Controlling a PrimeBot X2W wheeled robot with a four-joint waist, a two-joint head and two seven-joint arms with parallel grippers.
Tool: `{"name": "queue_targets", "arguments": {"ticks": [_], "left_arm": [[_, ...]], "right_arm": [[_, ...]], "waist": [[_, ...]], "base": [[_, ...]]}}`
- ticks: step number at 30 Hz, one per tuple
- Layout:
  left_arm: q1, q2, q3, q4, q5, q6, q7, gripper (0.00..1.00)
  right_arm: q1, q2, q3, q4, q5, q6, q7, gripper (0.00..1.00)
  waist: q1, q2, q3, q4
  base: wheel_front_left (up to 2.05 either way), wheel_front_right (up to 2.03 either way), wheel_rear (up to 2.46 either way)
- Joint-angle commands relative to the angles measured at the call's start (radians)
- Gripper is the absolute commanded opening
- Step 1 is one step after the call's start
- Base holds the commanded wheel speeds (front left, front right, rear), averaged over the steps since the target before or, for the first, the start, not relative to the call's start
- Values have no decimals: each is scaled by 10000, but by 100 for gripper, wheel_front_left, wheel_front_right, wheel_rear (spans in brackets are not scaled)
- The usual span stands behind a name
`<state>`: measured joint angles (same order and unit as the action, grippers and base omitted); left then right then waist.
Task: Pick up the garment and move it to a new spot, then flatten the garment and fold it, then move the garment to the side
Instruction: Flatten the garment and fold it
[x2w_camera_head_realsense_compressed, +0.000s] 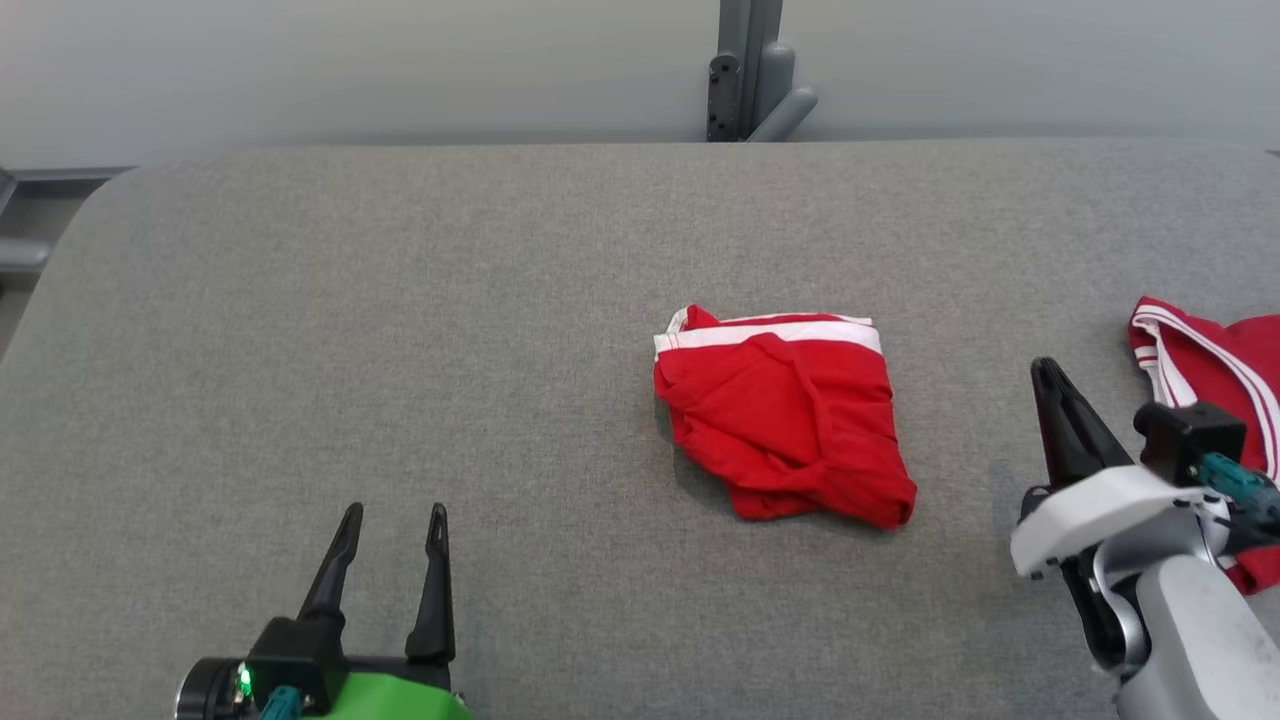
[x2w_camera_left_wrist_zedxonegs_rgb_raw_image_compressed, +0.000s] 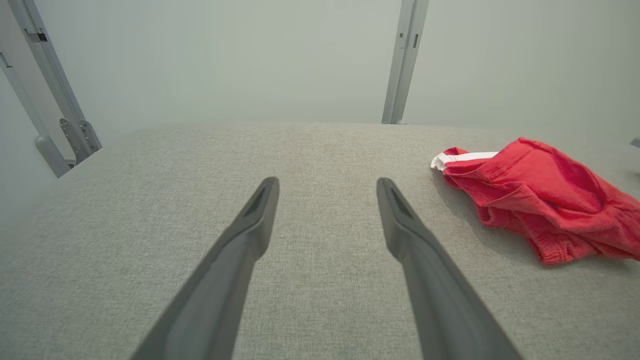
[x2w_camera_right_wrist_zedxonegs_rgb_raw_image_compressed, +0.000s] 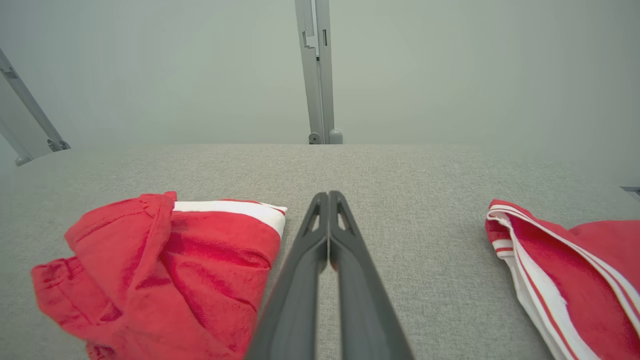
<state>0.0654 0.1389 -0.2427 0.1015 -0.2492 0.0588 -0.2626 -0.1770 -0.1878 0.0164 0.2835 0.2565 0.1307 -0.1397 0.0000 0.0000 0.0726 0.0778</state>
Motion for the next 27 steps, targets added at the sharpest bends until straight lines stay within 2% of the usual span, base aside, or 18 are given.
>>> {"name": "queue_targets", "arguments": {"ticks": [1, 9, 15, 20, 27], "left_arm": [[-304, -74, 44, -74, 80, -94, -22, 100], [-1105, -550, 55, 119, 374, -421, -22, 100], [-1352, -773, 110, 277, 405, -580, -23, 100], [-1340, -834, 231, 325, 419, -583, -22, 100], [-951, -871, 498, 368, 478, -608, -22, 100]], "right_arm": [[-381, -57, 88, 123, -1, -2, -26, 0], [-2401, -225, 1573, 1813, -88, -4, 147, 0], [-3284, -59, 2469, 3338, 150, -2, -18, 0], [-3457, 46, 3279, 3995, 364, -2, -528, 0], [-2835, 202, 4876, 4059, 700, -1, -967, 0]], "waist": [[0, 0, 422, 263], [0, 0, 1493, 1108], [0, 0, 1766, 1500], [0, 0, 1668, 1671], [0, 0, 1216, 1703]], "base": [[0, 0, 0], [0, 0, 0], [0, 0, 0], [0, 0, 0], [0, 0, 0]]}}
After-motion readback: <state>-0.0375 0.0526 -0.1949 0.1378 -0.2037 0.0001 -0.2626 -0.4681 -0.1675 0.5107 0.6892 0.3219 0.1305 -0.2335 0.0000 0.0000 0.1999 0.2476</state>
